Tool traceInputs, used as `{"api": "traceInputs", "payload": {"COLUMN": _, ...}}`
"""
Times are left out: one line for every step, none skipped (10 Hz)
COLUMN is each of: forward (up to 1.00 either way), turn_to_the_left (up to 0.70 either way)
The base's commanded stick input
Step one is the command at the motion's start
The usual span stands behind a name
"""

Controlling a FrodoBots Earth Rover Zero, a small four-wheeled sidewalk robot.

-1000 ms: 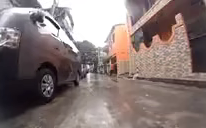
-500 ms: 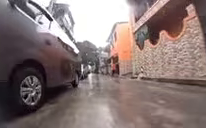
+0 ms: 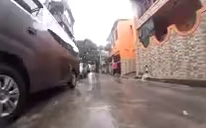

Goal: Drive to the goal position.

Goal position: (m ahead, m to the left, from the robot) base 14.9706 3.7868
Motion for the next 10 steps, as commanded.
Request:
{"api": "traceInputs", "payload": {"forward": 0.99, "turn_to_the_left": 0.00}}
{"api": "traceInputs", "payload": {"forward": 0.99, "turn_to_the_left": 0.00}}
{"api": "traceInputs", "payload": {"forward": 0.99, "turn_to_the_left": 0.00}}
{"api": "traceInputs", "payload": {"forward": 0.99, "turn_to_the_left": 0.00}}
{"api": "traceInputs", "payload": {"forward": 0.99, "turn_to_the_left": 0.00}}
{"api": "traceInputs", "payload": {"forward": 0.99, "turn_to_the_left": 0.00}}
{"api": "traceInputs", "payload": {"forward": 0.99, "turn_to_the_left": 0.00}}
{"api": "traceInputs", "payload": {"forward": 0.99, "turn_to_the_left": 0.14}}
{"api": "traceInputs", "payload": {"forward": 0.99, "turn_to_the_left": 0.35}}
{"api": "traceInputs", "payload": {"forward": 0.99, "turn_to_the_left": 0.22}}
